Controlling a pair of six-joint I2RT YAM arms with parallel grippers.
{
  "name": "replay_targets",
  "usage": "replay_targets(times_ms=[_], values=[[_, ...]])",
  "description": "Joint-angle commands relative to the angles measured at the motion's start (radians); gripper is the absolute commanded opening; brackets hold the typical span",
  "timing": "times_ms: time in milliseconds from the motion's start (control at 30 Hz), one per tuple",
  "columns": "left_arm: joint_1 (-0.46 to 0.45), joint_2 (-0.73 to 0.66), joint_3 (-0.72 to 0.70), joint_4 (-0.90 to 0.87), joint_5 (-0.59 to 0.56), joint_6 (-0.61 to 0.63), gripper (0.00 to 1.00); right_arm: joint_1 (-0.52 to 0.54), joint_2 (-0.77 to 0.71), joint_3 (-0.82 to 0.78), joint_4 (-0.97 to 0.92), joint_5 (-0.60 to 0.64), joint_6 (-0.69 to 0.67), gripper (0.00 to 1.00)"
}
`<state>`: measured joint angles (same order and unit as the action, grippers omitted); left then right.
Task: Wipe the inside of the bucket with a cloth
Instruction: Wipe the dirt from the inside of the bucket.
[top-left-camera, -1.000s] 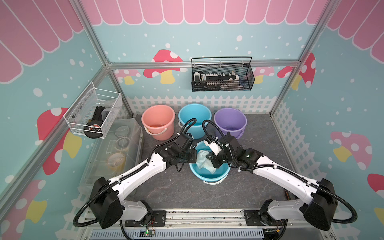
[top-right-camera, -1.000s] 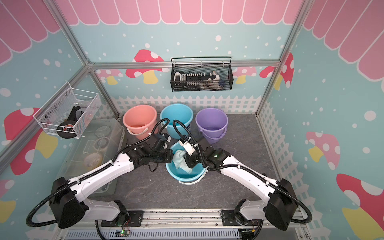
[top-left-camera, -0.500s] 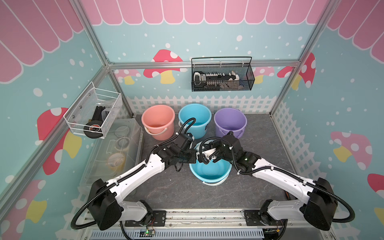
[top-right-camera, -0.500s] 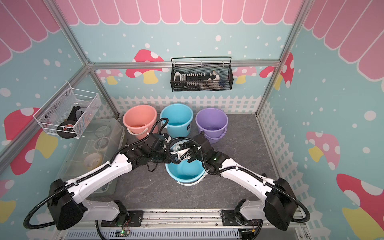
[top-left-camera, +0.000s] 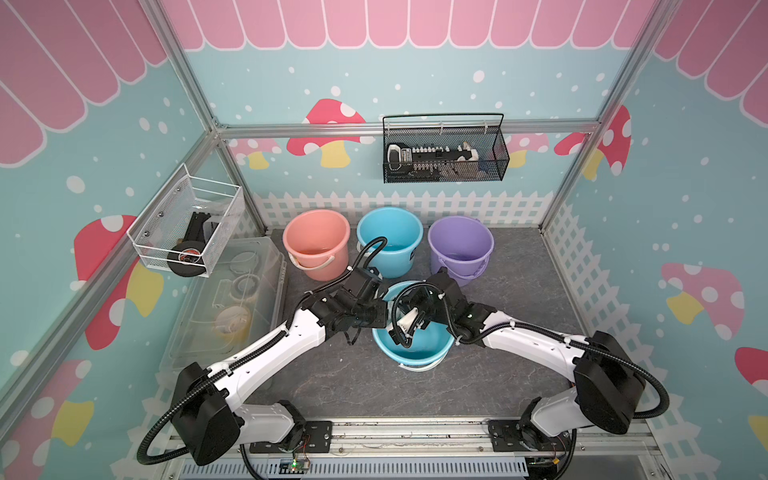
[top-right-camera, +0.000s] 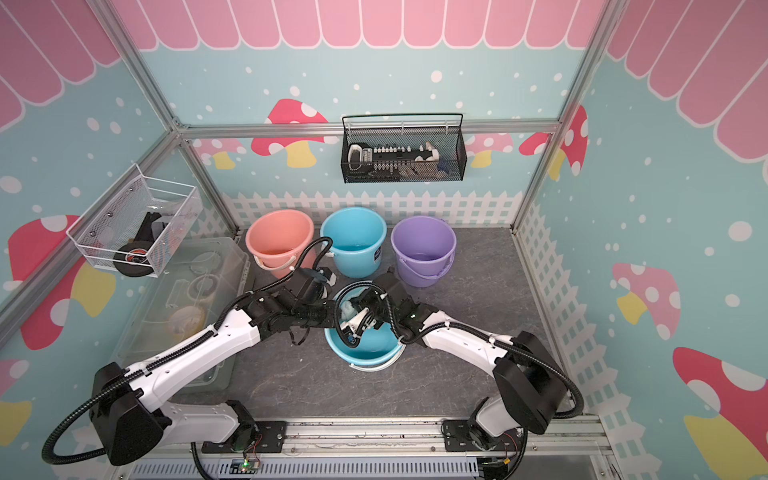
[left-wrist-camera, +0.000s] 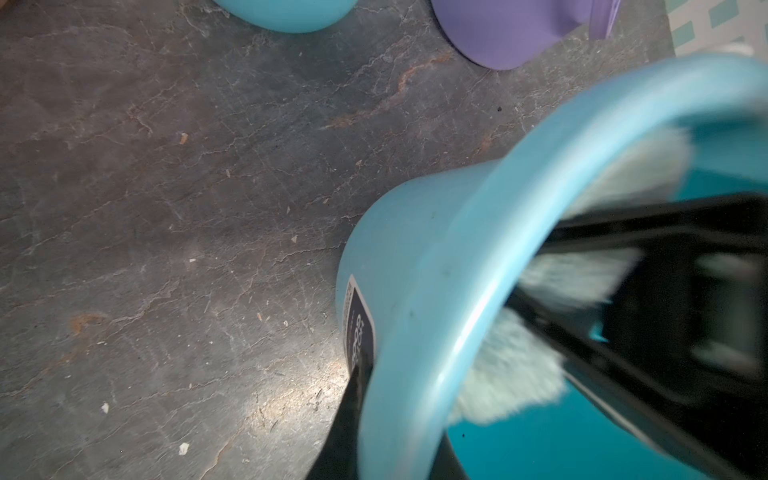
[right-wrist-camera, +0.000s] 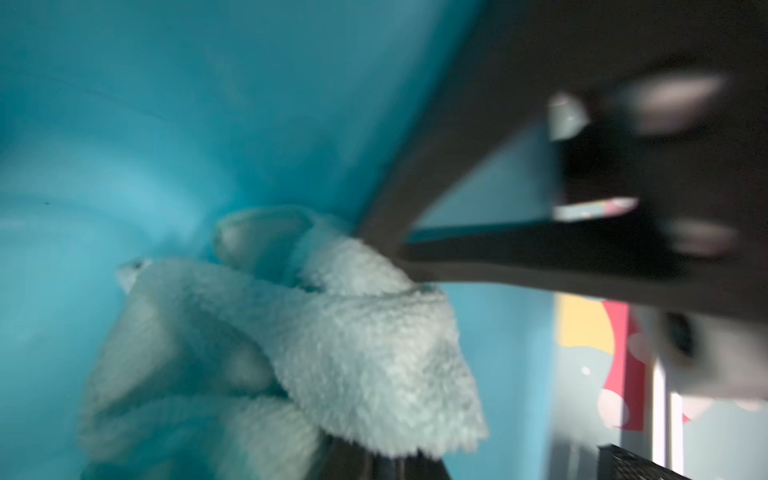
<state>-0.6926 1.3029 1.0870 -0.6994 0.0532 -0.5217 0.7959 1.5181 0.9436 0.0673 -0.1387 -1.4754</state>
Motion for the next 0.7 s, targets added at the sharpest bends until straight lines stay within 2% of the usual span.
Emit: replay_targets(times_ms=[0,100,233,467,567,667], values=[[-0.026,-0.052,0.023,0.050,0.088,0.031,0.00,-0.016,0.056,-0.016,-0.064,0.004,-0.051,0.00],[-0.026,-0.062,0.024,0.046,0.083,0.035,0.00,-0.023,0.091,-0.006,-0.122,-0.020,-0.046,0.00],[-0.025,-0.075,0.025,0.046,0.074,0.040,0.00,-0.030,0.127,0.056,-0.322,-0.090,-0.032,0.00],[-0.026,-0.067,0.024,0.046,0.059,0.045,0.00,-0.050,0.143,0.224,-0.713,-0.319,0.011,0.00],[-0.026,-0.054,0.029,0.046,0.058,0.045,0.00,-0.058,0.121,0.274,-0.805,-0.412,0.028,0.00],[-0.025,-0.045,0.029,0.045,0.059,0.044,0.00,-0.058,0.078,0.290,-0.816,-0.394,0.032,0.00]])
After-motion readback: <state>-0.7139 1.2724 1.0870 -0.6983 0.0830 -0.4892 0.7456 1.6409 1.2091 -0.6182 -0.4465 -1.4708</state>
